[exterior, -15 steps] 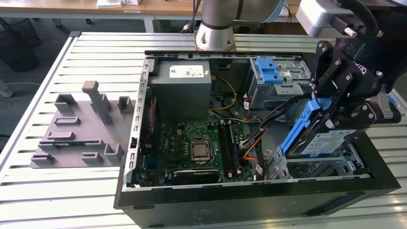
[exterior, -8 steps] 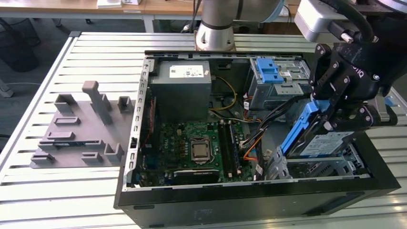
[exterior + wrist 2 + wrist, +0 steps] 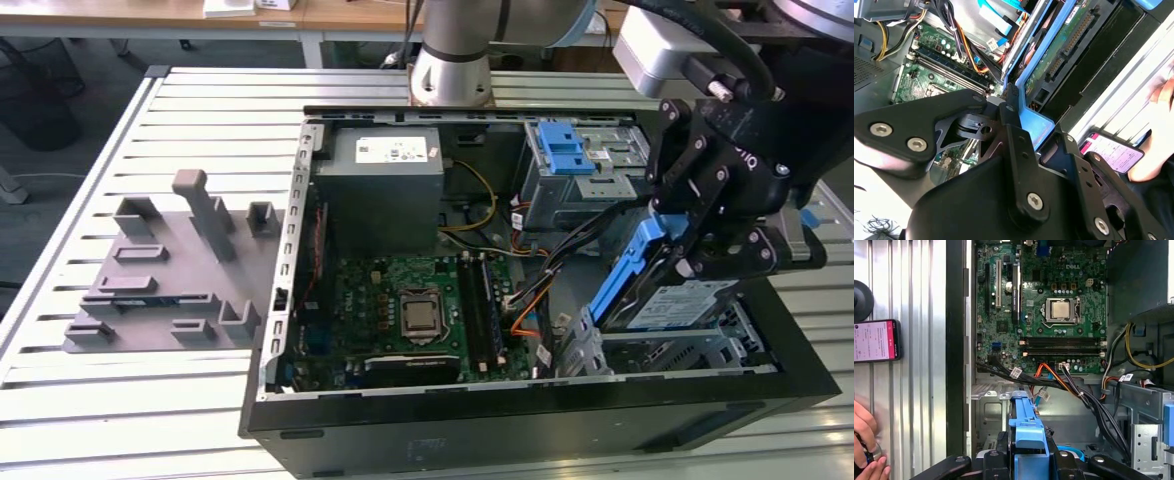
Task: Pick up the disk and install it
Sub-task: 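Insert the disk into the insertion slot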
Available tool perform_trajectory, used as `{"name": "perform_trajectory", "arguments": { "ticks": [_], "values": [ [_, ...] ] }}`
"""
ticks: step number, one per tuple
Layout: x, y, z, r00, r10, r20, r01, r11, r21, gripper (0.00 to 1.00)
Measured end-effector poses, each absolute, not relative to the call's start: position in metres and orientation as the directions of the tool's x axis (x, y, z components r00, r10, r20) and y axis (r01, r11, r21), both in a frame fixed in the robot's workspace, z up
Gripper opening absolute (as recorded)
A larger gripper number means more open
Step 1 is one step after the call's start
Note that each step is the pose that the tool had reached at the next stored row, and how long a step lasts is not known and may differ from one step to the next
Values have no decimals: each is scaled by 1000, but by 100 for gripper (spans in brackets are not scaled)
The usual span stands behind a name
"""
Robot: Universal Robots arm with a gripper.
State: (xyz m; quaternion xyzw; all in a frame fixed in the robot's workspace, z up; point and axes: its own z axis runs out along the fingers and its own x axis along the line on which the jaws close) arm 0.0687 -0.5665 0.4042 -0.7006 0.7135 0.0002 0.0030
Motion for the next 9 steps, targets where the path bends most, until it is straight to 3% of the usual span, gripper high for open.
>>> {"name": "perform_trajectory", "arguments": {
  "ticks": [9],
  "values": [
    [69,-567,402,-18,-1000,-5,-1000,18,-4,36]
  ]
}}
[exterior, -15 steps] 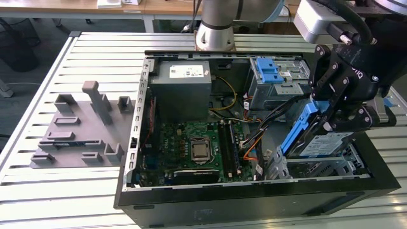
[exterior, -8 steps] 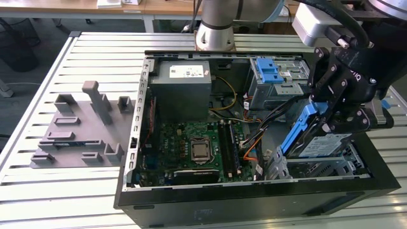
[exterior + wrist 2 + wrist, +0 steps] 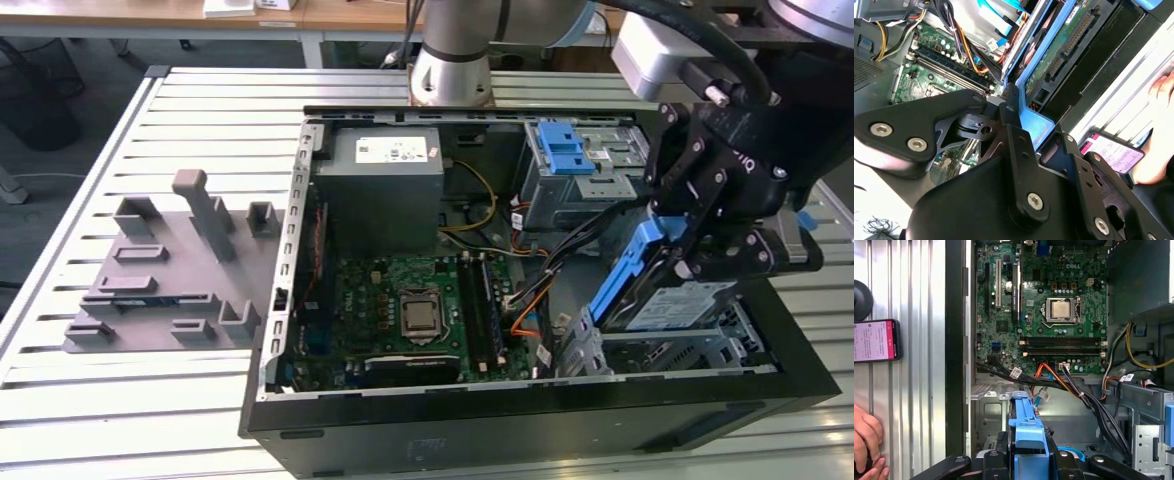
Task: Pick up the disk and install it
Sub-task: 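Insert the disk into the insertion slot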
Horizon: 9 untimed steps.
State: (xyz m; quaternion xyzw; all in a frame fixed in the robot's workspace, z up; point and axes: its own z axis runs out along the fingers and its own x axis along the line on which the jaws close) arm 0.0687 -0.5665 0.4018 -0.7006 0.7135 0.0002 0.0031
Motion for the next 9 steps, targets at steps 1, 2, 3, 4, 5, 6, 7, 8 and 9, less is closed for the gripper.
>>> {"name": "perform_trajectory", "arguments": {
  "ticks": [1,2,3,4,5,6,7,8,9],
  "values": [
    [69,-567,401,-18,-1000,-5,-1000,18,-4,36],
    [69,-567,400,-18,-1000,-5,-1000,18,-4,36],
    [69,-567,400,-18,-1000,-5,-1000,18,-4,36],
    [69,-567,399,-18,-1000,-5,-1000,18,-4,36],
    [69,-567,398,-18,-1000,-5,-1000,18,-4,36],
    [69,-567,398,-18,-1000,-5,-1000,18,-4,36],
    [69,-567,397,-18,-1000,-5,-1000,18,-4,36],
    [69,-567,396,-18,-1000,-5,-1000,18,-4,36],
    [69,-567,396,-18,-1000,-5,-1000,18,-4,36]
  ]
}}
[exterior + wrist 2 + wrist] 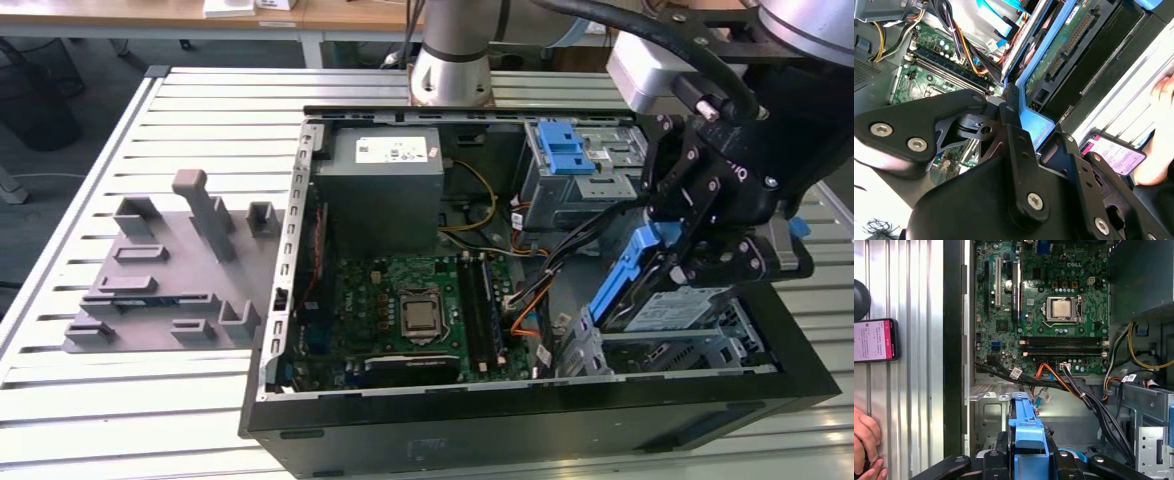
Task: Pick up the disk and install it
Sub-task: 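Insert the disk into the insertion slot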
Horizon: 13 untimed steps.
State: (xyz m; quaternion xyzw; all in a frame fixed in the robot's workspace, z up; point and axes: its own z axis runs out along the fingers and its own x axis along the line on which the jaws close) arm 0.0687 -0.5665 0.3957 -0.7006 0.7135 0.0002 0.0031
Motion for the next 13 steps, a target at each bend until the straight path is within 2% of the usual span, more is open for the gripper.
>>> {"name": "perform_trajectory", "arguments": {
  "ticks": [13],
  "values": [
    [69,-567,392,-18,-1000,-5,-1000,18,-4,36]
  ]
}}
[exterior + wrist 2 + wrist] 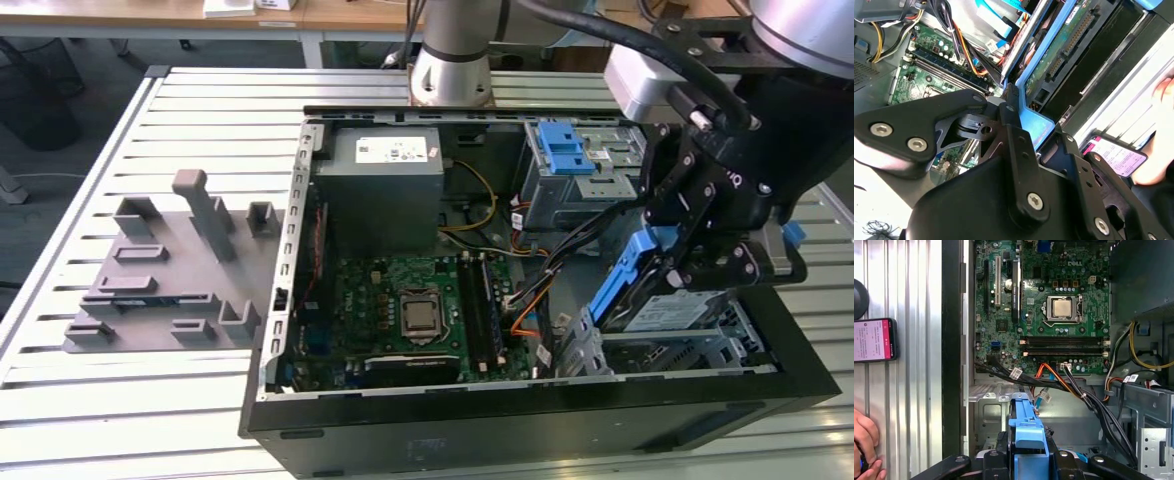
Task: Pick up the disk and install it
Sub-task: 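Insert the disk into the insertion slot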
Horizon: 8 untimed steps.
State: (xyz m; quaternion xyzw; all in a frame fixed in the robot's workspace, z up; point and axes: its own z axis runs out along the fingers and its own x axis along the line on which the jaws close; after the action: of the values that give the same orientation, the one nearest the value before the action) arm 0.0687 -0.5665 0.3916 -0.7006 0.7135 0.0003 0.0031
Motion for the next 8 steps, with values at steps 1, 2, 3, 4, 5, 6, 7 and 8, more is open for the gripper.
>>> {"name": "perform_trajectory", "arguments": {
  "ticks": [1,2,3,4,5,6,7,8],
  "values": [
    [69,-567,391,-18,-1000,-5,-1000,18,-4,36],
    [69,-567,391,-18,-1000,-5,-1000,18,-4,36],
    [69,-567,391,-18,-1000,-5,-1000,18,-4,36],
    [69,-567,390,-18,-1000,-5,-1000,18,-4,36],
    [69,-567,389,-18,-1000,-5,-1000,18,-4,36],
    [69,-567,388,-18,-1000,-5,-1000,18,-4,36],
    [69,-567,388,-18,-1000,-5,-1000,18,-4,36],
    [69,-567,387,-18,-1000,-5,-1000,18,-4,36]
  ]
}}
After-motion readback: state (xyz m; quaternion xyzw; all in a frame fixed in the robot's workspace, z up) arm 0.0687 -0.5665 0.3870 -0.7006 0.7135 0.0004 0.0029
